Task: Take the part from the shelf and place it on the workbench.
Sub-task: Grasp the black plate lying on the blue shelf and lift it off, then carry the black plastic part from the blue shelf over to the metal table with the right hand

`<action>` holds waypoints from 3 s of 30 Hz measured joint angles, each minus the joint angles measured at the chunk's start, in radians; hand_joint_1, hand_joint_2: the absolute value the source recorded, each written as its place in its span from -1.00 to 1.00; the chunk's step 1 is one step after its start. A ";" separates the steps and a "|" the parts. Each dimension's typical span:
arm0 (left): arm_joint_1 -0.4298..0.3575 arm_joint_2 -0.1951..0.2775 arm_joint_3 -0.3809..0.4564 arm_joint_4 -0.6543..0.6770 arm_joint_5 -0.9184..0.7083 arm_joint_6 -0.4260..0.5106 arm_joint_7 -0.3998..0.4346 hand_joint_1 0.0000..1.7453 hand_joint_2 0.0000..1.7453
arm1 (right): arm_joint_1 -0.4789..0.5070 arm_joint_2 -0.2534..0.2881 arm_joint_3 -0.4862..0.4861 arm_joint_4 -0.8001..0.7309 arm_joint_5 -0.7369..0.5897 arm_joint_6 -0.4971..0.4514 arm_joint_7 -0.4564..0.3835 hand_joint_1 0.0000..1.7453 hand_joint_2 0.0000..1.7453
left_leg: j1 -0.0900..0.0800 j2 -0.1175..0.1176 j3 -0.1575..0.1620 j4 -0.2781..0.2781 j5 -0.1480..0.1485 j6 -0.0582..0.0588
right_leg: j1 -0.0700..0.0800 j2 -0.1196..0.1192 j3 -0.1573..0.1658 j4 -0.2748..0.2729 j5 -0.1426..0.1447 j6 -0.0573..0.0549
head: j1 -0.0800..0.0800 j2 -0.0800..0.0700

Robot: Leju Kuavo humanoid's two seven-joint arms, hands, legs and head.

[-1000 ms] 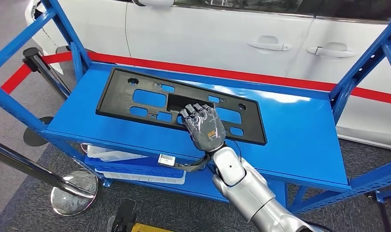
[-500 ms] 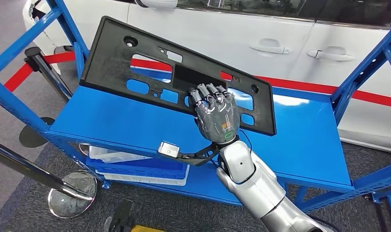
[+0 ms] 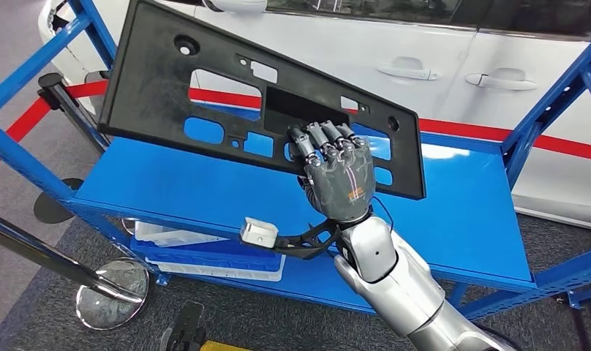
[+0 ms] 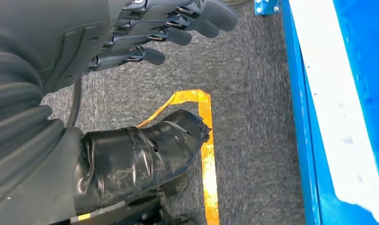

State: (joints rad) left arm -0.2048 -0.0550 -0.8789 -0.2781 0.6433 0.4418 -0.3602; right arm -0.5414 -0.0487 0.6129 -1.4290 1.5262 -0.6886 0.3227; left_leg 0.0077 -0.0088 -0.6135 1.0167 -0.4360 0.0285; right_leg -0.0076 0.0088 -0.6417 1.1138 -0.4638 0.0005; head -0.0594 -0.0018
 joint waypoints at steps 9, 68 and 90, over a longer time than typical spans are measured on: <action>0.004 0.003 0.000 0.000 -0.008 -0.017 0.020 -1.00 1.00 | 0.060 0.032 0.002 -0.146 -0.296 0.000 -0.411 1.00 1.00 | 0.003 0.003 -0.094 0.272 -0.150 -0.043 | 0.004 -0.007 0.021 -0.075 0.035 -0.040 | -0.007 0.000; -0.023 0.005 -0.002 0.000 -0.088 -0.073 0.070 -1.00 1.00 | -0.008 -0.055 0.115 -0.323 -0.905 0.113 -0.444 1.00 1.00 | 0.013 0.012 -0.155 0.236 -0.116 -0.050 | -0.007 -0.009 0.037 -0.054 0.005 -0.036 | -0.002 0.000; -0.037 -0.001 -0.002 0.000 -0.058 -0.054 0.070 -1.00 1.00 | -0.019 -0.064 0.115 -0.287 -1.069 0.101 -0.551 1.00 1.00 | -0.004 0.018 -0.088 0.000 0.087 -0.007 | -0.013 -0.005 0.114 -0.029 -0.054 0.020 | 0.008 0.000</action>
State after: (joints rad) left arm -0.2414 -0.0560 -0.8814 -0.2785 0.5850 0.3880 -0.2907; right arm -0.5602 -0.1132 0.7275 -1.7162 0.4577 -0.5871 -0.2285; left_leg 0.0041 0.0090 -0.7014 1.0168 -0.3486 0.0213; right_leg -0.0208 0.0035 -0.5276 1.0843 -0.5179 0.0203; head -0.0511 -0.0016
